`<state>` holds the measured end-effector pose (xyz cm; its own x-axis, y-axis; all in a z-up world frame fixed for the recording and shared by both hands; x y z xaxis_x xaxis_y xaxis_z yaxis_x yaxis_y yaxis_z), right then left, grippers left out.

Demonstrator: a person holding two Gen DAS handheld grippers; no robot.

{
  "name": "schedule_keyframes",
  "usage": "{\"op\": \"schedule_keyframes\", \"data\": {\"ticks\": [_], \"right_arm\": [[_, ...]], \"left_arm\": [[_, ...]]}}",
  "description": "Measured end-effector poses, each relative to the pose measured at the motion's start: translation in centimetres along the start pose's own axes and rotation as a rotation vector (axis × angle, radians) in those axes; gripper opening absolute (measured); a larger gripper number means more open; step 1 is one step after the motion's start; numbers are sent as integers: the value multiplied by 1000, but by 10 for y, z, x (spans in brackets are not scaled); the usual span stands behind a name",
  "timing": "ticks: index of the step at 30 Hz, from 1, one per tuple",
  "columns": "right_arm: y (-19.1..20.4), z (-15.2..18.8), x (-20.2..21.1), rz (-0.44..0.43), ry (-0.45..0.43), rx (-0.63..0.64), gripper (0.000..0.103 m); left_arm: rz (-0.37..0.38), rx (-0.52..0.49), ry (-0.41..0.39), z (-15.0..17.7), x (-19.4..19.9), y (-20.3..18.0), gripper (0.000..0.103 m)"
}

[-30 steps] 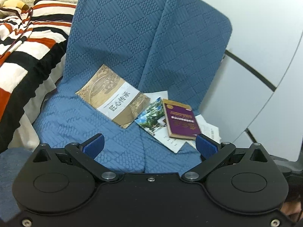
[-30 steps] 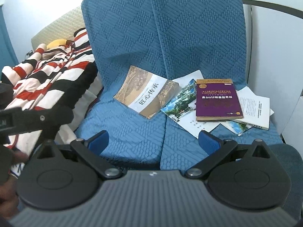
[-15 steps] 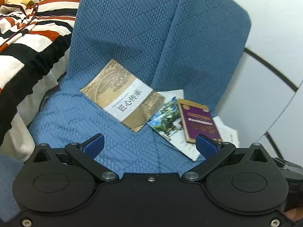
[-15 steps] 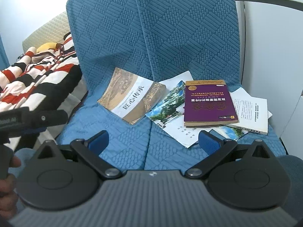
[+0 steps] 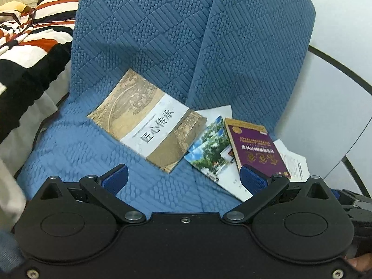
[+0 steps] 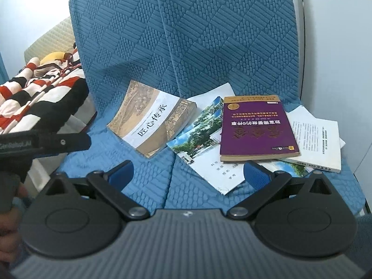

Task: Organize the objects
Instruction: 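Lower both grippers onto the spine edge of the tan book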

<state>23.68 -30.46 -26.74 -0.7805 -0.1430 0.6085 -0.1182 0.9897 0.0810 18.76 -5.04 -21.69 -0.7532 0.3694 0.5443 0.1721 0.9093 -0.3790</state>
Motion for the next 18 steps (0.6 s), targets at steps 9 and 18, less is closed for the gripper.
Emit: {"op": "schedule_keyframes", "data": {"ticks": [9,18], "right_arm": [[-4,-14,-37,-33,31,-46,103],[2,-29,-73,-33,34,-48,103]], "left_arm": [[-15,2,28,-6,-42,27,103],[-23,40,77,-8,-81,52,103]]}}
Point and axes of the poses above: each gripper's, at about its wrist camera, not at the fingertips, and x roughly against the way its jaws point, y to its left, z to its underside, the point moved 7 cm from there along -x, roughly the way its jaws point, and after that the axes turned 13 degrees about z, right-handed, at the moved point
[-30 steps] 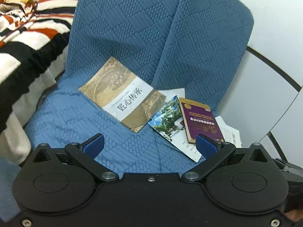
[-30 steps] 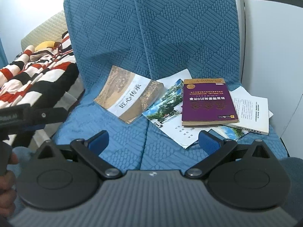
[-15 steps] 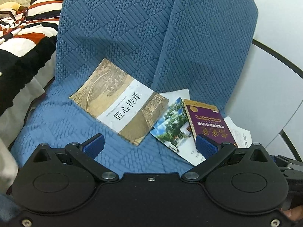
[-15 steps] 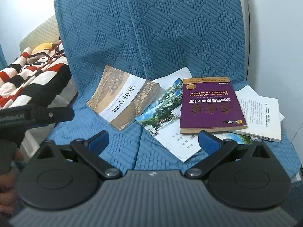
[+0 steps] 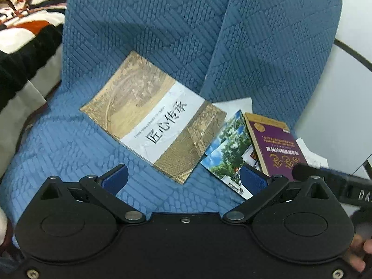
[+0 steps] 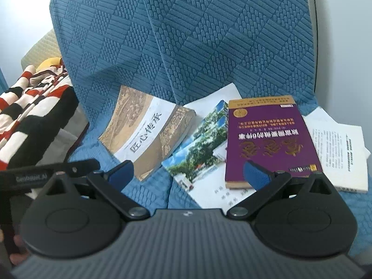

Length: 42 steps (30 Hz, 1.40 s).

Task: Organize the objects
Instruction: 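Lower both grippers onto the spine edge of the tan book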

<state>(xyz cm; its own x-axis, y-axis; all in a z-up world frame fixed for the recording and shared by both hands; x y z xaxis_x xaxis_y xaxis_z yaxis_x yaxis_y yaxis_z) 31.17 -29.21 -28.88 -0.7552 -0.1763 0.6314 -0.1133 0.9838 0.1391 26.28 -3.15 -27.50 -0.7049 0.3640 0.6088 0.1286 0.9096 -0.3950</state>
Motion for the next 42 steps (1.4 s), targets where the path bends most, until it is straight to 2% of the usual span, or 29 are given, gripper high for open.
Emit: {"op": "schedule_keyframes", "data": {"ticks": [3,7,11,17,19,23,26,31,33,35,40,42], "right_arm": [[1,-6,-14,-3,-2,-12,103],[5,-13,-33,7,5,-4,103],[8,-21,-50,12,11,-11,103],[14,-31,-80,6,36,-47,103],[18,-34,-91,-9,50,-53,103],[28,-40,-111,-52,66,-62,103],[36,-44,-122,-86,77,-56,103],[42,-44,-145,-78,116,-61,103],[43,-43,-156,-84,142,-72,101],[43,-43,-167,-86,163,-80,94],[45,-48,-191,-105,190,-120,80],[47,-48,-200,-117,206,-127,78]], "left_arm": [[-5,33,31,-2,-14,7,103],[-15,81,27,-9,-28,19,102],[-1,118,74,-16,-46,32,102],[19,208,72,-24,-66,53,100],[27,236,77,-27,-72,60,95],[111,354,68,-27,-81,73,87],[124,399,76,-26,-87,82,77],[133,486,73,-21,-96,98,67],[144,518,82,-17,-100,102,62],[138,532,90,-13,-103,105,58],[137,566,91,-10,-107,109,58],[145,584,81,-9,-107,111,58]]}}
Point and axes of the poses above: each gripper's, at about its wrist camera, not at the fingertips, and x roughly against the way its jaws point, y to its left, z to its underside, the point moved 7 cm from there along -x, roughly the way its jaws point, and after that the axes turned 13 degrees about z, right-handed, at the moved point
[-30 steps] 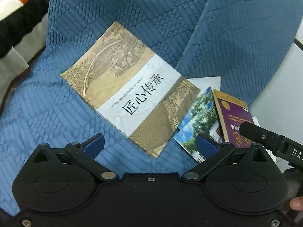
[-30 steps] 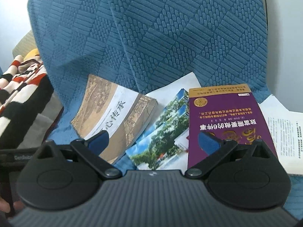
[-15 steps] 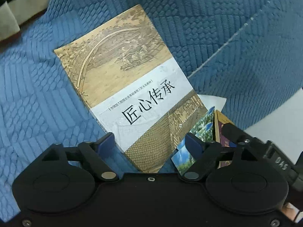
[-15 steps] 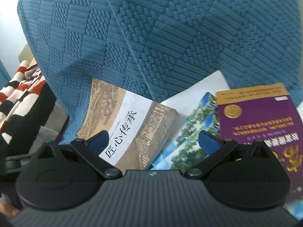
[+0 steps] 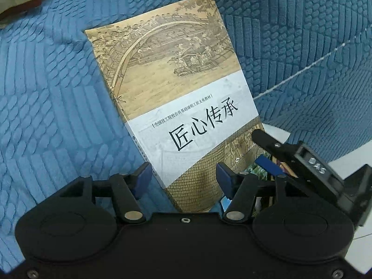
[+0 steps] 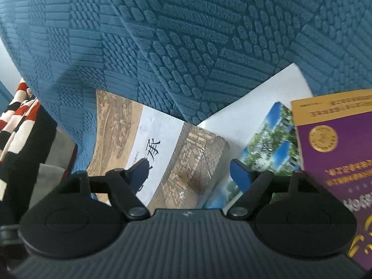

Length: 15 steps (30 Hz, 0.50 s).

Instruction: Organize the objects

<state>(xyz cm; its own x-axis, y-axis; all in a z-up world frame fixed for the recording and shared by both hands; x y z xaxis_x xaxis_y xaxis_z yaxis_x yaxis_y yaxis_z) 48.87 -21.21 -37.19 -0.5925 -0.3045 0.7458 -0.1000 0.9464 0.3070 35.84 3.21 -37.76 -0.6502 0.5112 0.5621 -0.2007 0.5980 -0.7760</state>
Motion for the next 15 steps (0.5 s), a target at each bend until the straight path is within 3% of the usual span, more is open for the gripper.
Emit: {"op": "schedule_keyframes", "data": {"ticks": [7,13,15], "right_arm": [[-1,-3,-16,-58,54,-69,79],[-19,-6,-14,-312,160,-306,79],[-17,-6,-12,-389,179,-331,79]], "left_arm": [[41,49,-13,-2,1,7,58],[77,110,-28,-1,2,15,57],[85,122,-31,0,2,18,57]]}}
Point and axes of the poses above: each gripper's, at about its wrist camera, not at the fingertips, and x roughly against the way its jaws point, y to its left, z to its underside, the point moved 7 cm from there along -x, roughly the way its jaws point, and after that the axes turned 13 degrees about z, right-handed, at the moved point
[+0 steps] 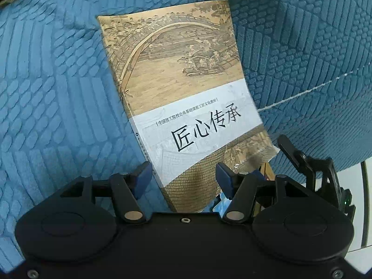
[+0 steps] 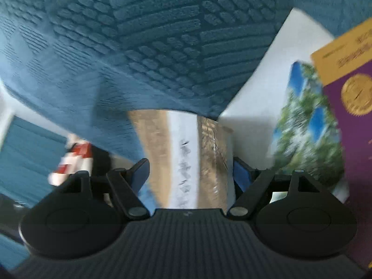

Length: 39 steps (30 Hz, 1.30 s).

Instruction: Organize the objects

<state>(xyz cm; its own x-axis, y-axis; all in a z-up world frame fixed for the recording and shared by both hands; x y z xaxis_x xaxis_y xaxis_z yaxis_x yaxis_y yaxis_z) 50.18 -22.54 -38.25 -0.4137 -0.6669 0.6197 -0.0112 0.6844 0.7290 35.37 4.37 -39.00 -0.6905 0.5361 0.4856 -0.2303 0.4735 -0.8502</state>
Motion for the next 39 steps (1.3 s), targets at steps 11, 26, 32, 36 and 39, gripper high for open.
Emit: {"op": "schedule_keyframes", "data": {"ticks": [11,26,32,36,39], "right_arm": [[19,30,-24,112,138,153,23],[64,45,0,-79,117,50,12],[75,57,-2,-81,114,2,12],[68,59,-4,-73,115,-61,12],[62,57,-5,-66,101,-113,12]], "left_arm": [[24,67,-38,6,7,14,59],[184,314,-110,20,33,33,68],[298,402,-120,24,30,33,56],[310,435,-157,26,30,33,47],[347,456,-159,24,29,29,31]]}}
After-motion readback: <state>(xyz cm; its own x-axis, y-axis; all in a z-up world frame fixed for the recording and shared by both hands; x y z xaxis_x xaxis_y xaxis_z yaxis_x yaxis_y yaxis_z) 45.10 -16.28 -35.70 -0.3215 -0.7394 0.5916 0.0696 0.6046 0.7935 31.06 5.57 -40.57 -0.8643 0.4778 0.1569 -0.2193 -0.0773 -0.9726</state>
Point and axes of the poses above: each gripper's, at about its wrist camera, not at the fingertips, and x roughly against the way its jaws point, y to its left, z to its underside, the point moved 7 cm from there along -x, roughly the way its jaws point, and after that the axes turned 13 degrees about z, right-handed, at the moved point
